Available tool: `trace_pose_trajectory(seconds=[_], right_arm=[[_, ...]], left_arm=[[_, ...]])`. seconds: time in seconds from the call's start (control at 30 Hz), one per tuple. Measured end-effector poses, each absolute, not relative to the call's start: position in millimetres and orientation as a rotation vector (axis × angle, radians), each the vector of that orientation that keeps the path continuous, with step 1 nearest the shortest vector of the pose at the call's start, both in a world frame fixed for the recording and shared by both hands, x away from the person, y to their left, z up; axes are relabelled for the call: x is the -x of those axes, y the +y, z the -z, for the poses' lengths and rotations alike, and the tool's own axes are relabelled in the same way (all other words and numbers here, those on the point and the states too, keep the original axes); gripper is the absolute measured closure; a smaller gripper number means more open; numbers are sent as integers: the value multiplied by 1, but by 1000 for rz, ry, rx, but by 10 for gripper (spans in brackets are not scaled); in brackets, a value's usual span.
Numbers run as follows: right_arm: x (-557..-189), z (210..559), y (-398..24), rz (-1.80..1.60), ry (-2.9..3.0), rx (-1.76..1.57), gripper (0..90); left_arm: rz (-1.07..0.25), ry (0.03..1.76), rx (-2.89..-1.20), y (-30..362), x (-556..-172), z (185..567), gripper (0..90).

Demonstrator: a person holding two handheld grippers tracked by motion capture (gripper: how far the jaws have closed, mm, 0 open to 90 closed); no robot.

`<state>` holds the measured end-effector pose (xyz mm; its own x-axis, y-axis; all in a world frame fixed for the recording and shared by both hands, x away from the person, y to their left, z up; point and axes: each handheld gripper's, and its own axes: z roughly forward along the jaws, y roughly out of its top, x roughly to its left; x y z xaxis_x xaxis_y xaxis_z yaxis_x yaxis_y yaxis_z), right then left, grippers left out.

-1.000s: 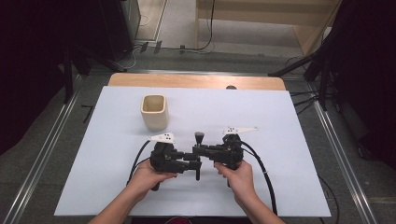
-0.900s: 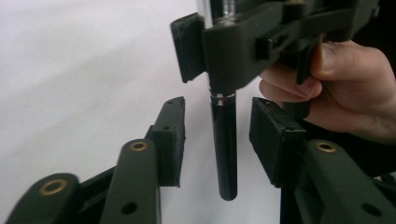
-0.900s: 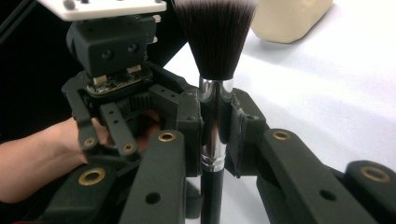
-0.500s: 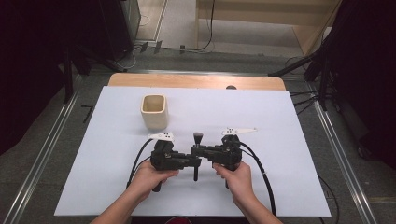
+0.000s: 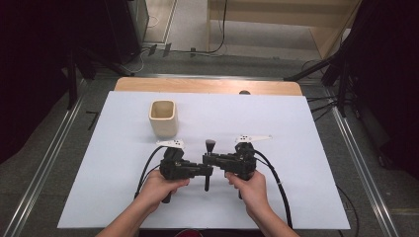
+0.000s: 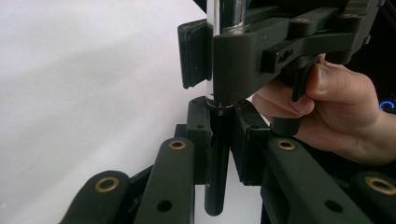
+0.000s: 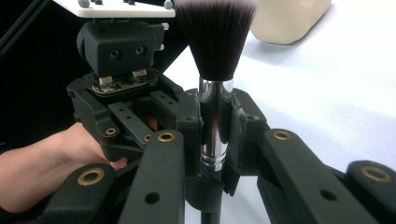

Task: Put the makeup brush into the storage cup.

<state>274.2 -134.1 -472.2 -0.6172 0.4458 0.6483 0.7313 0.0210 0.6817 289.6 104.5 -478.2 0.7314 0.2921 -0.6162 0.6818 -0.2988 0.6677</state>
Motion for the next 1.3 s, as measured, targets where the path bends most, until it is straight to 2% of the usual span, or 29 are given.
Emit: trace_pose_trajectory(seconds=[0.37, 0.6, 1.3], right_arm=[[-276, 470, -139, 1664, -2049, 1256, 517], [-278, 471, -142, 1654, -2086, 1277, 417], [-279, 468, -155, 1665, -2170, 1311, 319]], left_arm=[[454, 763, -1908, 105, -291, 478, 791], [431, 788, -1923, 108, -292, 477, 791], [384, 800, -1940, 115, -295, 473, 790]])
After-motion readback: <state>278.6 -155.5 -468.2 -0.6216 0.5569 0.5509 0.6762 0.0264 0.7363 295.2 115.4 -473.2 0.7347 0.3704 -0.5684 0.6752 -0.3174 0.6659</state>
